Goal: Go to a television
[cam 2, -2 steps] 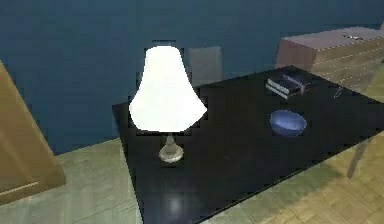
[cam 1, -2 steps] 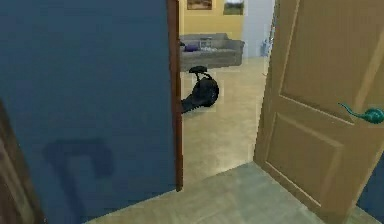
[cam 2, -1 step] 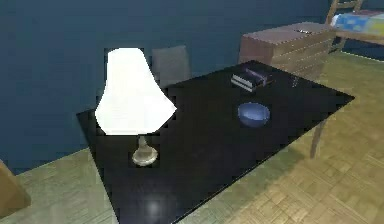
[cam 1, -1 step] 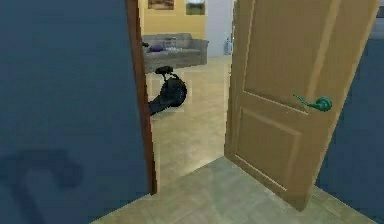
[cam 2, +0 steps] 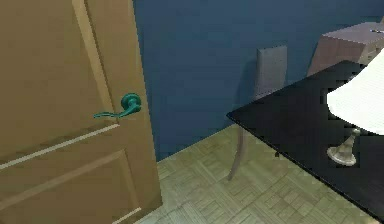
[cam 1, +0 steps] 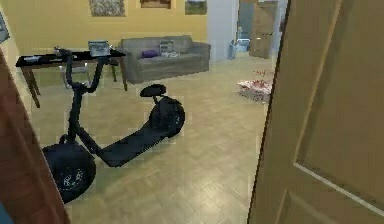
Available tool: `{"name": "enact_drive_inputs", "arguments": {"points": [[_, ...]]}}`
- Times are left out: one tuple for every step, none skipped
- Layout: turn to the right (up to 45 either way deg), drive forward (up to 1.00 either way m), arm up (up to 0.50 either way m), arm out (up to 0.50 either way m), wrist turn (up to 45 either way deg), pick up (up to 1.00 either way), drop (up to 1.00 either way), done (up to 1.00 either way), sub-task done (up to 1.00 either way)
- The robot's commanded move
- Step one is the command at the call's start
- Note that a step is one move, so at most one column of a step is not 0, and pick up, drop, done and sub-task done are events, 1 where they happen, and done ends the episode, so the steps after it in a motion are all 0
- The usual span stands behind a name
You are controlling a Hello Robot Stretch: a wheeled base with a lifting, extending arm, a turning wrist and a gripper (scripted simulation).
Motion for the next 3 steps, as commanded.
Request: {"name": "enact_drive_inputs", "arguments": {"points": [[3.0,0.00,0.00,0.00,0.0,0.00,0.00,0.00,0.00],[0.0,0.70,0.00,0.00,0.0,0.00,0.00,0.00,0.00],[6.0,0.00,0.00,0.00,0.0,0.00,0.00,0.00,0.00]]}}
